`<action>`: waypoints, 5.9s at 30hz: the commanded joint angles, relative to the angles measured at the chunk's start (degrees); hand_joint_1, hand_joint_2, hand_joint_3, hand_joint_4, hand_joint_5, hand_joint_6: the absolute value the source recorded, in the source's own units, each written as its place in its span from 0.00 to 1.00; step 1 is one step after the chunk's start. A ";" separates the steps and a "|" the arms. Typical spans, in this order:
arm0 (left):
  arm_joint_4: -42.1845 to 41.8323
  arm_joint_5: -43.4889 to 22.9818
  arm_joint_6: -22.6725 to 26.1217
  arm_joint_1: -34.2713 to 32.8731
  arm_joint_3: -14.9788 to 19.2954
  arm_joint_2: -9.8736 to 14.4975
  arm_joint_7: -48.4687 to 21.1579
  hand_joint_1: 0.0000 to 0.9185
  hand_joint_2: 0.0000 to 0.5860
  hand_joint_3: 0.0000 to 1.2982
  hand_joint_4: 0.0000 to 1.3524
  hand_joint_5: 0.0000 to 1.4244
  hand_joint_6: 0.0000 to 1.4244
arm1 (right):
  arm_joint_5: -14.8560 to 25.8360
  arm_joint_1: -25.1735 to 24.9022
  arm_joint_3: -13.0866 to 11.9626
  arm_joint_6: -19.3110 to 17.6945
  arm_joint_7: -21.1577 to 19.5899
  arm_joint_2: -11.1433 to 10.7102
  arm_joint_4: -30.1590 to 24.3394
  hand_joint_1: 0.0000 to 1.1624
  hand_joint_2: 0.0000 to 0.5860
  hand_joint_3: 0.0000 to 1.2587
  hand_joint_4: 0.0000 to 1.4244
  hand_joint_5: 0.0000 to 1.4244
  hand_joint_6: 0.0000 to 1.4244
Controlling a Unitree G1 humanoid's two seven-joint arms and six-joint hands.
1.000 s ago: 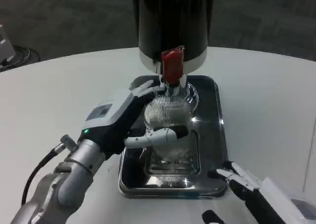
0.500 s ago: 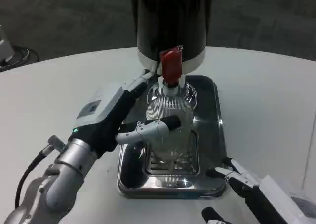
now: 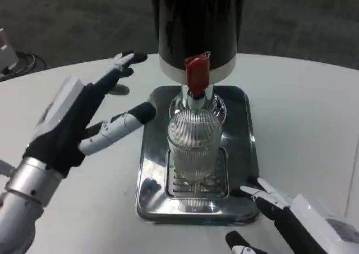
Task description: Grasp the cup under the faucet to collect the drink, then remove the cup.
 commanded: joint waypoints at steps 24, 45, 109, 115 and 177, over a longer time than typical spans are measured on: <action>5.37 -18.32 19.86 -23.12 -6.62 -4.91 -30.41 0.00 0.12 0.13 0.13 0.22 0.27 | 0.81 1.81 -0.66 -0.32 -1.12 0.07 -0.09 0.30 0.75 0.16 0.04 0.05 0.10; 9.45 -10.76 8.45 -19.95 -9.47 -2.42 -30.60 0.00 0.08 0.05 0.00 0.07 0.14 | 0.37 1.93 0.51 0.04 -0.98 0.70 -0.47 0.29 0.73 0.16 0.05 0.06 0.07; 13.79 -9.07 0.81 -21.65 -11.94 3.20 -34.42 0.00 0.11 0.11 0.05 0.13 0.19 | 16.28 -24.65 6.17 7.12 -21.45 14.82 27.26 0.55 0.37 0.00 0.00 0.00 0.00; 15.15 -8.67 0.17 -22.85 -12.10 3.17 -34.78 0.00 0.11 0.11 0.05 0.13 0.19 | 16.37 -26.47 6.80 7.30 -22.62 15.91 29.72 0.56 0.37 0.00 0.00 0.00 0.00; 28.76 -6.73 -5.63 -30.30 -12.29 3.58 -36.82 0.00 0.13 0.12 0.06 0.13 0.19 | 18.38 -41.11 9.09 2.05 -46.12 24.41 56.29 0.59 0.36 0.02 0.05 0.06 0.01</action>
